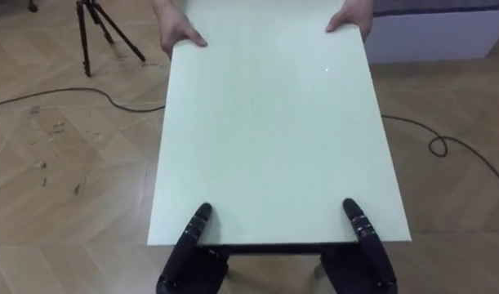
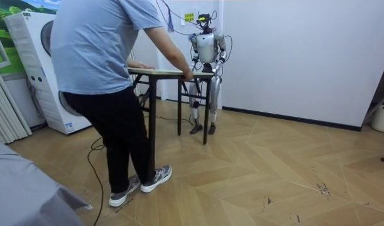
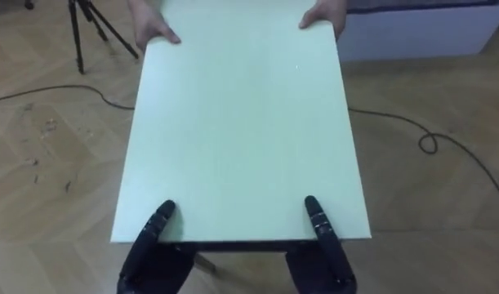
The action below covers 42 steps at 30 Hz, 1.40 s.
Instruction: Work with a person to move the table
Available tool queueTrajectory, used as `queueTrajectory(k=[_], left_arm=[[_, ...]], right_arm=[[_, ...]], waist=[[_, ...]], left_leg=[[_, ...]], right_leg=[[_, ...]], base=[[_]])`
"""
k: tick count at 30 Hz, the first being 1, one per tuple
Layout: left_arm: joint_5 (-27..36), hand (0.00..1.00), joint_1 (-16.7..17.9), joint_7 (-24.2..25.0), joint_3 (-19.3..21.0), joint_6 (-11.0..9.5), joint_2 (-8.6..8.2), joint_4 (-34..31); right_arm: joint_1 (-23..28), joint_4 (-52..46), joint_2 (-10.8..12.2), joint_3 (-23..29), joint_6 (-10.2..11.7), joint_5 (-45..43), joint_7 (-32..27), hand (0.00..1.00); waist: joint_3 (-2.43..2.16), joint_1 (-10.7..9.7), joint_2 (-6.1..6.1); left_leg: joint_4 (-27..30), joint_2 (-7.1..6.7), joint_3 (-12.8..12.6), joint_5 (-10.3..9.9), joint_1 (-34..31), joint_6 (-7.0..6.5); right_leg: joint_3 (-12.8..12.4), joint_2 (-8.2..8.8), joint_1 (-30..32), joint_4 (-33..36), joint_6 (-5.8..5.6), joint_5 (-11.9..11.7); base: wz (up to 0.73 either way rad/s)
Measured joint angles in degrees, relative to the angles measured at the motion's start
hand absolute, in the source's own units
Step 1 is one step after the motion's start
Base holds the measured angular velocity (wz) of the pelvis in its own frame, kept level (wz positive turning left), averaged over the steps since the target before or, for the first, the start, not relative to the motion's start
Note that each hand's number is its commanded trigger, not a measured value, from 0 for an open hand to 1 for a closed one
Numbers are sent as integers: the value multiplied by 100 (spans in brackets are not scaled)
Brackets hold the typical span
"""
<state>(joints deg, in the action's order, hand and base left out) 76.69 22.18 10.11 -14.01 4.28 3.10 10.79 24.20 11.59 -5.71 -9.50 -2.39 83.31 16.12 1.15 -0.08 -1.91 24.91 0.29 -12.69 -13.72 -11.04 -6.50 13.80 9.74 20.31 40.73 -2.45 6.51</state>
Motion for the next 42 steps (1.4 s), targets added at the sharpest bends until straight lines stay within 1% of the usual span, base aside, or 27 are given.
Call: queueTrajectory(k=[2,3,5,6,7,8,9,10,12,14,16,19,22,26,28,29,30,31,32,33,34,35,36,38,39,41,42], left_arm=[[28,100,32,0,-4,2,91,-48],[27,100,33,1,5,2,136,-68],[25,100,64,1,46,8,156,-179],[30,100,126,1,98,6,189,-339],[29,100,125,1,123,3,190,-386],[24,100,75,0,133,-2,160,-396],[26,100,85,0,119,1,173,-413],[28,100,101,0,120,-5,199,-443],[49,100,119,-4,154,-101,337,-629],[67,100,66,-24,174,-112,385,-705],[57,100,49,-70,161,-117,390,-745],[53,100,-11,-67,153,-247,405,-801],[50,100,-68,-67,142,-304,400,-801],[28,100,-54,-66,80,-314,450,-790],[52,100,-40,-66,23,-318,452,-748],[38,100,-41,-66,18,-324,455,-723],[30,100,-47,-66,-29,-330,483,-720],[26,100,-63,-66,-60,-336,495,-720],[22,100,-104,-61,-70,-382,506,-680],[32,100,-115,8,-67,-462,498,-532],[52,100,-98,34,-59,-470,483,-457],[189,100,17,46,-59,-471,466,-442],[295,100,144,113,-57,-470,456,-442],[282,100,284,152,7,-467,406,-443],[298,100,343,152,52,-439,403,-446],[369,100,405,146,69,-332,401,-455],[367,100,470,140,68,-276,364,-464]], right_arm=[[19,-4,3,-25,31,34,0,100],[16,-20,0,-79,61,45,0,100],[16,-85,-23,-197,147,168,-2,100],[15,-178,-31,-302,192,191,-14,100],[6,-215,-36,-340,218,195,-14,100],[-55,-229,-66,-355,268,218,-14,100],[-66,-229,-103,-364,283,213,-14,100],[-65,-229,-104,-390,283,213,-14,100],[-123,-256,23,-465,313,201,-8,100],[-213,-255,46,-490,376,177,-7,100],[-235,-255,40,-492,406,168,-8,100],[-354,-253,71,-511,420,168,-3,100],[-430,-241,74,-495,413,160,6,100],[-357,-225,69,-492,395,187,18,100],[-290,-211,81,-495,425,196,29,100],[-236,-209,85,-491,429,215,32,100],[-215,-209,85,-496,425,237,32,100],[-205,-210,82,-494,425,257,34,100],[-199,-188,83,-477,419,295,43,100],[-241,-77,105,-504,404,278,62,100],[-247,-48,102,-517,399,229,62,100],[-249,-34,90,-521,387,166,61,100],[-251,-33,58,-532,360,73,61,100],[-236,-33,39,-562,327,-16,63,100],[-223,-32,50,-562,282,-57,62,100],[-211,-33,-2,-562,276,-83,58,100],[-207,-35,-44,-582,277,-90,59,100]], waist=[[-24,37,66],[-39,80,98],[-40,262,167],[-51,338,286],[-44,390,339],[-16,501,292],[-34,532,243],[-29,542,267],[8,562,541],[21,504,641],[17,512,651],[19,593,670],[18,635,666],[25,568,626],[24,614,505],[17,664,437],[14,695,344],[17,701,294],[33,706,257],[79,784,326],[70,856,342],[69,918,311],[58,915,265],[64,853,191],[68,719,169],[83,661,116],[51,647,-9]], left_leg=[[2,-80,-28,63,-105,-48],[2,-121,-29,107,-177,-89],[2,-119,-87,218,-307,-10],[68,-121,-169,272,-461,22],[137,-116,-200,313,-561,40],[296,-59,-114,367,-760,91],[331,45,-73,423,-887,143],[314,74,-68,466,-921,164],[313,116,-82,574,-1163,207],[427,145,-62,640,-1438,206],[460,224,-34,707,-1578,232],[419,401,-53,906,-1847,288],[225,440,-13,1186,-1988,344],[-289,479,230,1768,-1976,440],[-627,547,366,2087,-1879,494],[-1060,585,422,2413,-1710,547],[-1653,615,573,2833,-1515,726],[-1954,632,699,3072,-1421,970],[-1875,667,792,3099,-1442,1143],[-952,649,711,2455,-1523,793],[-443,657,632,2059,-1554,763],[559,671,532,1344,-1580,767],[1369,674,512,792,-1544,755],[2273,686,522,257,-1370,772],[2760,676,526,119,-1289,822],[3388,695,526,17,-1074,829],[3796,792,528,34,-833,811]], right_leg=[[-260,389,-233,1083,-97,263],[-397,555,-548,1479,-102,248],[-615,628,-1202,1413,-129,41],[-714,622,-1618,1084,-114,-233],[-746,593,-1774,855,-184,-188],[-758,448,-1877,447,-358,151],[-752,295,-1904,171,-450,248],[-746,252,-1938,56,-481,313],[-768,225,-1974,-341,-467,828],[-763,189,-1944,-564,-471,1120],[-772,90,-1951,-791,-461,1234],[-770,-123,-1994,-1504,-351,1398],[-539,-251,-2091,-2106,-279,1484],[-245,-511,-2098,-2311,-126,1554],[-191,-681,-2060,-2282,-17,1502],[-173,-788,-2015,-2269,76,1452],[-165,-962,-1952,-2295,198,1380],[-101,-1032,-1915,-2293,255,1355],[119,-991,-1817,-2238,395,1325],[263,-845,-1756,-2102,476,1341],[352,-750,-1735,-2065,477,1328],[563,-621,-1735,-2051,453,1271],[775,-555,-1736,-2058,382,1190],[1053,-578,-1740,-1986,354,1138],[1246,-587,-1741,-1850,374,1211],[1414,-560,-1734,-1614,434,1359],[1605,-542,-1743,-1511,397,1397]], base=[[3],[-11],[-28],[-34],[-27],[-26],[-21],[-10],[-2],[9],[0],[-19],[-4],[24],[13],[13],[18],[23],[-3],[-32],[-74],[-78],[-66],[-25],[0],[-11],[-30]])
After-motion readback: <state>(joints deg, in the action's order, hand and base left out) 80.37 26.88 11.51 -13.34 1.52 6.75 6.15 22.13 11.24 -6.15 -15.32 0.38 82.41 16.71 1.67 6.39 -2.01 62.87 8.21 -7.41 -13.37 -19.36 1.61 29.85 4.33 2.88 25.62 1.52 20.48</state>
